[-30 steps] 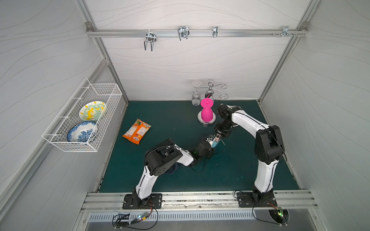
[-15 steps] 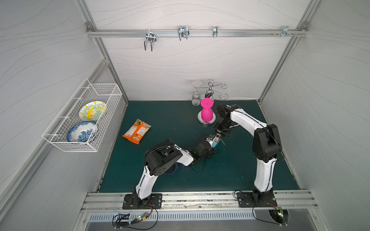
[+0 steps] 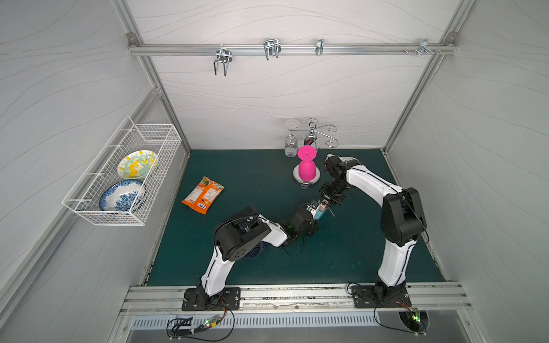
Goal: Unplug the desk fan from the power strip
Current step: Remove the plug from the socket.
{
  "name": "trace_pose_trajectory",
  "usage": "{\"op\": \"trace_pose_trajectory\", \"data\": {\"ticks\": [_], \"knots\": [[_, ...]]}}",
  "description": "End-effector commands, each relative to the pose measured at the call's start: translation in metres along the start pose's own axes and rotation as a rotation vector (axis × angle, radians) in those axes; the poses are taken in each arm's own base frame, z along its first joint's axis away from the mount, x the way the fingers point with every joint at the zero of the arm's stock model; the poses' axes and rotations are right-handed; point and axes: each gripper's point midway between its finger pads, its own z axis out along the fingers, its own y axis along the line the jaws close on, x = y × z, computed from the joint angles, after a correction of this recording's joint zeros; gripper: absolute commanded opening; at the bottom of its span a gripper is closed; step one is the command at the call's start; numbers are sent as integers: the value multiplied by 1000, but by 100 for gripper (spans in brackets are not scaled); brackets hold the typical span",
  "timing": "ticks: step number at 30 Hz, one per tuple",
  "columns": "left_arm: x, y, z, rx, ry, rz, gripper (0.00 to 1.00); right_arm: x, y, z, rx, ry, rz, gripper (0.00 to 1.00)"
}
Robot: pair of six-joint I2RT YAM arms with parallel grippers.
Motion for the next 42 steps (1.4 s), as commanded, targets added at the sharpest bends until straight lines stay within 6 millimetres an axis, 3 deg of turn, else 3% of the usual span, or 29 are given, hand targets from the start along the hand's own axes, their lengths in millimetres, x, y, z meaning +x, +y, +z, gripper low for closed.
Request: {"op": "trace_pose_trajectory", "data": {"ticks": [1,11,24,36,42], "knots": [[28,5,3,-8,81,-15,34,-5,-20,-5,64,-30,-1,4],[28,6,1,-13,76,-16,34,-14,10,-5,100,-11,-44,4],[32,10,1,-25,80,-3,33,-13,4,-2,85,6,-28,4],[32,8,3,-21,86,-4,32,3,8,-4,75,-28,-44,3],[31,9,2,-23,83,-2,32,-6,7,-6,68,-26,-26,3]]}}
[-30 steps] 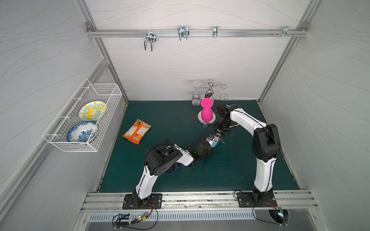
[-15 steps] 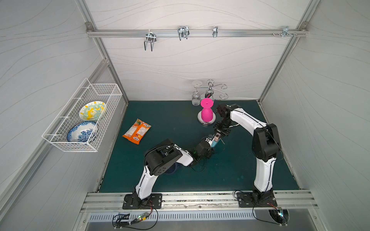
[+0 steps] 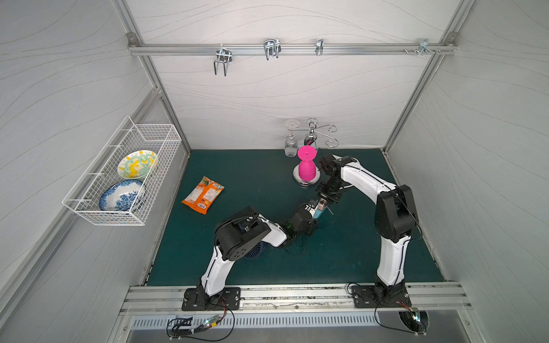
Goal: Unplug the desk fan from the power strip
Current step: Remove the plug from the socket.
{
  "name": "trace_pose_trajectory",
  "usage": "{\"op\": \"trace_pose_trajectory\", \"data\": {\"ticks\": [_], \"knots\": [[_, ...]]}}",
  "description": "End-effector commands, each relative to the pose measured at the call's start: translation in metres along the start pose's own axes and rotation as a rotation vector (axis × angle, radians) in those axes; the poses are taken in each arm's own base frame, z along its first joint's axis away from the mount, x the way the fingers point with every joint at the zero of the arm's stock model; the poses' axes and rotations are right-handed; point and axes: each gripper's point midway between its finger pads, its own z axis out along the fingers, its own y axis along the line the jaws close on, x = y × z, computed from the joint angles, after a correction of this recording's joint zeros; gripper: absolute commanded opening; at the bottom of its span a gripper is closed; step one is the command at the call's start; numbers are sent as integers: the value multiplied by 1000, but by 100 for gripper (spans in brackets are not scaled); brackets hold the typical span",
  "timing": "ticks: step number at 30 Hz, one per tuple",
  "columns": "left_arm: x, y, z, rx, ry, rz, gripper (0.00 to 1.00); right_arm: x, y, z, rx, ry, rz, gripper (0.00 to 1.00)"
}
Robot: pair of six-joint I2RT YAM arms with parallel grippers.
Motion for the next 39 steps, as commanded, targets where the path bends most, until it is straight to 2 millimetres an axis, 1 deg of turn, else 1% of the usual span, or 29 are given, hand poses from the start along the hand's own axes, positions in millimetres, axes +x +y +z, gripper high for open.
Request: {"op": "trace_pose_trajectory", "data": {"ticks": [1,6,11,13,16,21,23,25,28,33,36,39], "knots": [[31,4,2,-7,93,10,32,-8,-8,-8,8,-13,10,3],[31,3,1,-4,93,13,32,-23,-14,-11,-9,-12,45,3],[30,4,2,-5,90,13,32,-25,-14,-12,-28,-11,51,3],[30,4,2,-4,90,14,32,-23,-12,-14,-23,-27,31,3],[30,4,2,-6,91,13,32,-15,-9,-16,-5,-49,-13,3],[30,4,2,-7,91,11,32,-2,-8,-8,11,-43,-37,3],[30,4,2,-7,92,13,32,-2,-9,-6,15,-39,-34,3],[31,4,2,-7,93,12,32,-4,-11,-6,15,-39,-30,3],[30,4,1,-8,92,12,31,-13,-14,-10,10,-53,-10,3],[31,5,1,-10,93,11,31,-26,-15,-14,-69,-17,50,3],[31,5,1,-9,93,12,31,-28,-13,-17,-79,-20,46,3],[30,5,1,-10,91,12,31,-25,-13,-18,-62,-33,24,3]]}}
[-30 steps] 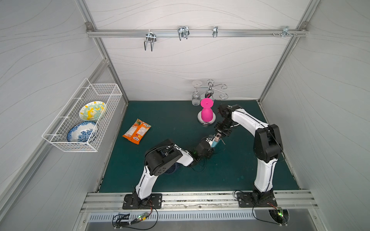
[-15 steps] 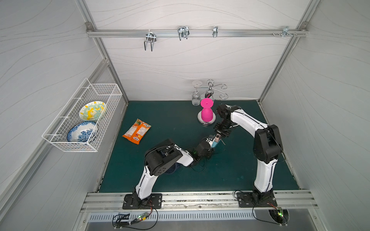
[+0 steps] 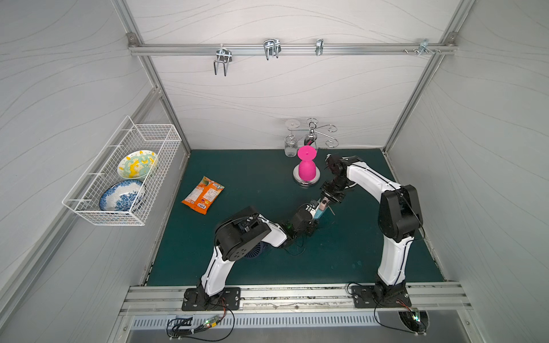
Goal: Unplug the desk fan from the power strip
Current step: Remove the plug from the socket.
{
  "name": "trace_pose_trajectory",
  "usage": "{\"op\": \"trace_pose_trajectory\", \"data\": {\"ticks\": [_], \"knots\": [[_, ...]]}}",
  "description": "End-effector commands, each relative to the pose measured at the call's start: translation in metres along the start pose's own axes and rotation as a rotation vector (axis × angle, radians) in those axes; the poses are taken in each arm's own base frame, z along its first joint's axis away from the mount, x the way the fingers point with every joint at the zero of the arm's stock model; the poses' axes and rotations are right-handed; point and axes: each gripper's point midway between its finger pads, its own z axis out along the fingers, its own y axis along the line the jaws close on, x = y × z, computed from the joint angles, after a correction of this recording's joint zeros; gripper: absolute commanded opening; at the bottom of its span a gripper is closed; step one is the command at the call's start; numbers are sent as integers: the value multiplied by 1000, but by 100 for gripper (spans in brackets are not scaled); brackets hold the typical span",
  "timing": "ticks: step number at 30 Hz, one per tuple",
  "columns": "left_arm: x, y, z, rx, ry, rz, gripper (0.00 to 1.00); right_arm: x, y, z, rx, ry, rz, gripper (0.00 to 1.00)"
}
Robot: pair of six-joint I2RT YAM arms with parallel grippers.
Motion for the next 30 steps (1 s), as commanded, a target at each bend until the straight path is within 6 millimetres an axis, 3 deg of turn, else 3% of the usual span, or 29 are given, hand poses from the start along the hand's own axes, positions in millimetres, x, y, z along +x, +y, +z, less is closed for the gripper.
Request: {"op": "trace_pose_trajectory", "data": {"ticks": [1,11,22,30], "knots": [[32,5,1,-12,100,3,31,-16,-3,-15,12,-103,-45,3],[32,5,1,-12,103,3,31,4,2,-7,63,-118,-125,3],[33,6,1,-14,106,2,31,-20,-3,-18,-8,-114,-36,3],[33,5,2,-14,106,3,31,-13,-1,-17,7,-118,-69,1]]}}
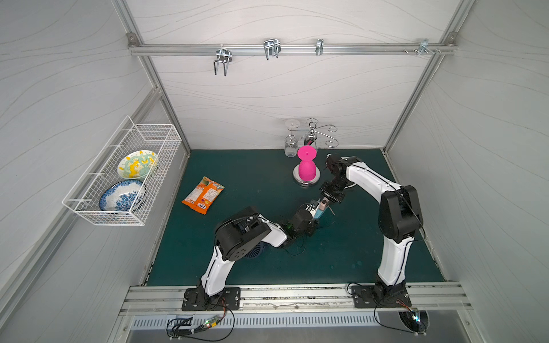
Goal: Unplug the desk fan from the power strip
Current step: Remove the plug from the socket.
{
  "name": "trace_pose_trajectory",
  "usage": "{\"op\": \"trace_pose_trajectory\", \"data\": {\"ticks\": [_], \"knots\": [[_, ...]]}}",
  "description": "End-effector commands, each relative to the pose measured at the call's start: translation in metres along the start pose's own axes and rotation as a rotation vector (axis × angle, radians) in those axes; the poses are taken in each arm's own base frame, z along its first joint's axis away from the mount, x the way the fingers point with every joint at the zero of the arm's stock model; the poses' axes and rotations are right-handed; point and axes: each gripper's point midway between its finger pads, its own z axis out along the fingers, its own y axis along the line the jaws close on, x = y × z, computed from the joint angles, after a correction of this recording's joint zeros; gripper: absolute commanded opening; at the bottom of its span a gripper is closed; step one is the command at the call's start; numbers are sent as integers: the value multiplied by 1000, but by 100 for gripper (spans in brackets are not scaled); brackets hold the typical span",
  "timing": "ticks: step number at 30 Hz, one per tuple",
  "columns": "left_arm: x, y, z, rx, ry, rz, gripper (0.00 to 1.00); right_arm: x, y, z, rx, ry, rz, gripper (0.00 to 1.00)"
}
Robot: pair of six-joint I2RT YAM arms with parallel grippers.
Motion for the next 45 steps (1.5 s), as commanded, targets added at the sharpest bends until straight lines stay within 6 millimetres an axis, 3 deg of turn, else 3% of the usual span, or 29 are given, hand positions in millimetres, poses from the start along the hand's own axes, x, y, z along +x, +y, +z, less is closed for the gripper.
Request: {"op": "trace_pose_trajectory", "data": {"ticks": [1,8,22,35,45], "knots": [[32,6,2,-15,103,5,31,-11,-1,-15,4,-97,-56,1],[33,6,3,-20,111,7,31,2,1,-7,42,-100,-105,1],[31,8,1,-26,107,20,31,-22,-2,-18,-48,-60,13,1],[32,10,3,-28,112,19,30,0,0,-14,77,-128,-126,1],[34,11,2,-29,112,13,30,-15,-2,-23,38,-127,-70,1]]}}
